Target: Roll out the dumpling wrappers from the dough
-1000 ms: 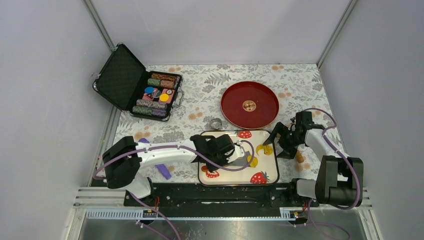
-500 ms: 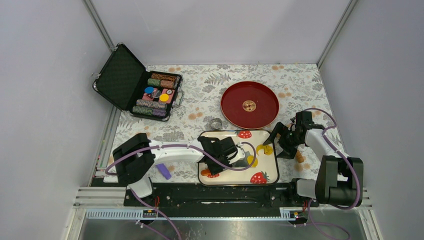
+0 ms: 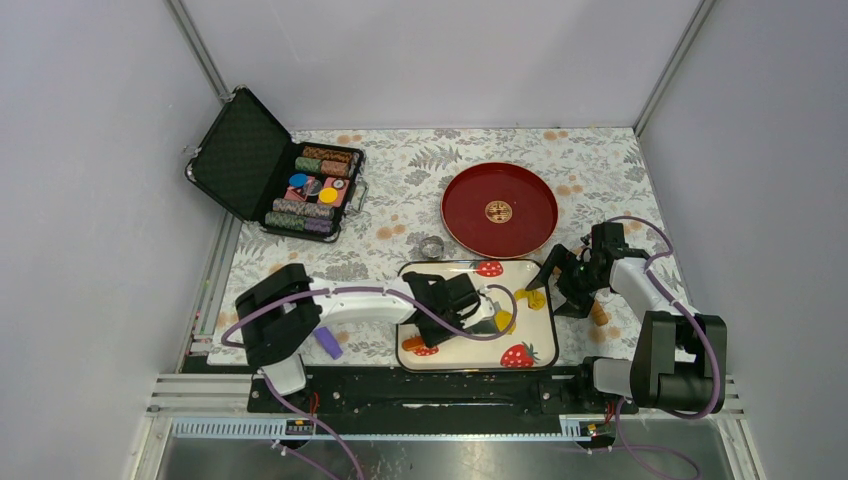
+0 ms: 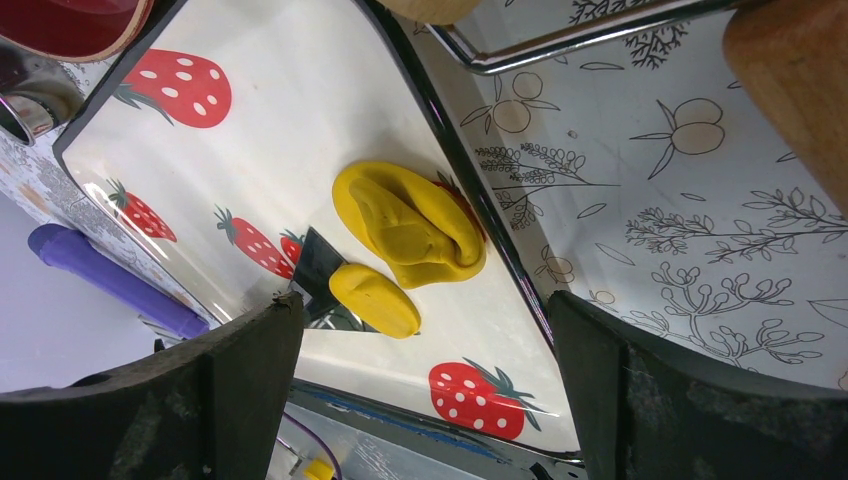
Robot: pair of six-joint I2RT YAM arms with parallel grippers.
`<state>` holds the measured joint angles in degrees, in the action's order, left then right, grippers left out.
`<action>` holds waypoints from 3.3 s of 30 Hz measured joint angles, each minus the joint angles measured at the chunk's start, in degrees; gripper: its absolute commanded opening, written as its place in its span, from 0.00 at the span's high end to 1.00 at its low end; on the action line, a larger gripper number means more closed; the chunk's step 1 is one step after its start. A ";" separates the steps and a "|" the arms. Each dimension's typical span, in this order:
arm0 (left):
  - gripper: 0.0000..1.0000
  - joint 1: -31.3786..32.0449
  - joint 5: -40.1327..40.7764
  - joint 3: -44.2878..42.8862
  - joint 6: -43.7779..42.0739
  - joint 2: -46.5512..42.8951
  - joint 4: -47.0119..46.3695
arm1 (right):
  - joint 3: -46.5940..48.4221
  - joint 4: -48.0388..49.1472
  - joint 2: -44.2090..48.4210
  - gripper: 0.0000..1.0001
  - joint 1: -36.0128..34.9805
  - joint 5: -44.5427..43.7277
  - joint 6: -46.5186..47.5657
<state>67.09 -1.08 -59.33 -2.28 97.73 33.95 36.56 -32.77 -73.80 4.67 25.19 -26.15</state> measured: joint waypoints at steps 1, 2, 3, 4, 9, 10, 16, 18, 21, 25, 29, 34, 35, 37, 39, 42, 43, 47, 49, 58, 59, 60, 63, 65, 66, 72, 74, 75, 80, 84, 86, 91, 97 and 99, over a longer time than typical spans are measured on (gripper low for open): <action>0.88 0.00 -0.33 -0.52 -0.07 0.46 0.20 | 0.00 0.00 0.00 0.01 0.00 0.00 0.00; 0.95 0.00 -0.55 -0.96 0.00 0.85 0.44 | 0.00 0.00 0.00 0.01 0.00 0.00 0.00; 1.00 0.00 -0.74 -1.38 0.00 1.18 0.68 | 0.00 0.00 0.00 0.00 0.00 0.00 0.00; 1.00 0.00 -0.90 -1.79 -0.13 1.55 0.87 | 0.00 -0.02 0.00 0.01 0.00 0.00 0.00; 1.00 0.00 -1.27 -2.19 -0.02 1.88 0.87 | 0.00 -0.07 0.04 0.00 0.00 0.00 0.00; 1.00 0.00 -1.29 -2.19 0.00 1.86 0.85 | 0.00 -0.07 0.04 0.01 0.00 0.00 0.00; 1.00 0.00 -1.31 -1.60 1.46 1.16 -0.04 | 0.00 -0.52 0.39 0.00 0.00 0.00 0.04; 1.00 0.00 -1.29 -0.57 2.51 0.09 -0.79 | 0.02 -0.98 0.72 0.00 0.00 0.00 0.17; 1.00 0.00 -0.98 0.70 3.72 -2.25 -1.14 | 0.09 -1.70 1.46 0.00 0.00 0.02 0.24; 1.00 0.00 -0.17 2.29 4.83 -6.14 -1.68 | 0.42 -2.45 2.23 0.00 0.00 0.02 0.24; 1.00 -0.09 1.18 4.31 5.81 -10.10 -2.78 | 0.87 -2.71 2.56 0.00 0.00 0.02 0.24; 1.00 -0.50 3.13 5.60 6.69 -13.20 -3.37 | 0.92 -2.95 2.89 0.00 0.00 0.02 0.24; 1.00 -0.68 3.37 5.60 6.73 -13.55 -3.54 | 1.01 -3.17 2.95 0.01 0.00 0.02 0.24; 1.00 -1.18 3.74 5.60 6.84 -13.97 -3.98 | 1.40 -3.76 3.13 0.00 0.00 0.02 0.26; 1.00 -1.97 3.98 5.60 6.86 -14.01 -4.15 | 2.16 -4.44 3.63 0.01 0.00 0.00 0.35; 1.00 -3.50 4.04 5.53 6.86 -14.01 -4.07 | 3.85 -5.46 4.68 0.01 0.00 -0.02 0.46; 1.00 -4.15 4.02 5.40 6.86 -14.01 -4.02 | 4.48 -5.66 5.05 0.01 0.00 -0.02 0.50; 1.00 -7.15 4.07 3.61 6.82 -13.66 -3.45 | 7.67 -6.91 5.51 0.04 0.00 0.00 0.87; 1.00 -8.85 4.13 1.29 6.60 -12.55 -3.28 | 9.16 -7.21 5.51 0.07 0.00 0.11 1.05; 1.00 -14.78 4.09 -10.69 4.68 -4.07 -2.99 | 19.61 -7.89 -2.47 0.16 -3.76 2.43 0.81; 1.00 -15.41 4.09 -12.63 4.42 -2.64 -2.67 | 20.87 -7.78 -3.78 0.17 -4.70 2.54 0.63; 1.00 -16.00 4.09 -14.86 4.22 -0.90 -2.54 | 22.43 -7.65 -5.29 0.18 -5.86 2.60 0.33; 1.00 -17.38 4.09 -19.67 3.74 3.34 -2.51 | 27.08 -6.51 -10.10 0.27 -8.96 2.95 -0.68; 1.00 -18.23 4.04 -22.84 3.61 6.54 -2.54 | 29.86 -5.70 -13.14 0.31 -10.32 3.32 -1.55; 1.00 -18.53 4.04 -24.06 3.58 7.89 -2.58 | 31.65 -5.25 -15.04 0.33 -10.93 3.58 -2.10; 1.00 -20.61 3.87 -30.16 3.54 14.49 -2.03 | 41.16 -1.86 -26.08 0.55 -12.15 5.14 -5.40; 1.00 -21.16 3.89 -31.76 3.54 15.58 -1.88 | 44.00 -1.03 -29.31 0.61 -12.17 5.79 -6.62; 1.00 -21.49 3.85 -32.63 3.54 16.02 -1.84 | 45.57 -0.83 -30.95 0.63 -12.17 6.08 -7.21; 1.00 -22.67 3.63 -36.22 3.52 17.44 -1.73 | 53.77 0.76 -39.45 0.71 -12.59 7.61 -9.73; 1.00 -23.02 3.34 -37.09 3.45 18.51 -1.73 | 58.71 0.98 -44.78 0.76 -13.35 8.46 -10.64; 1.00 -23.04 3.19 -37.09 3.39 19.12 -1.57 | 60.94 0.83 -47.19 0.76 -13.75 8.37 -10.67; 1.00 -23.10 2.97 -37.75 3.34 20.61 -0.66 | 63.52 -1.18 -50.60 0.78 -14.45 6.23 -9.92; 1.00 -23.23 3.04 -39.17 3.34 21.31 -0.52 | 65.09 -5.33 -51.84 0.79 -15.08 0.72 -7.08; 1.00 -23.23 3.04 -39.45 3.34 21.35 -0.52 | 65.85 -6.97 -52.02 0.78 -15.45 -1.44 -5.95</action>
<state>43.86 1.96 -98.78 1.06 119.09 33.43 102.41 -39.75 -125.82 -10.79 23.75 -32.10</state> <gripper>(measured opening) 0.262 0.216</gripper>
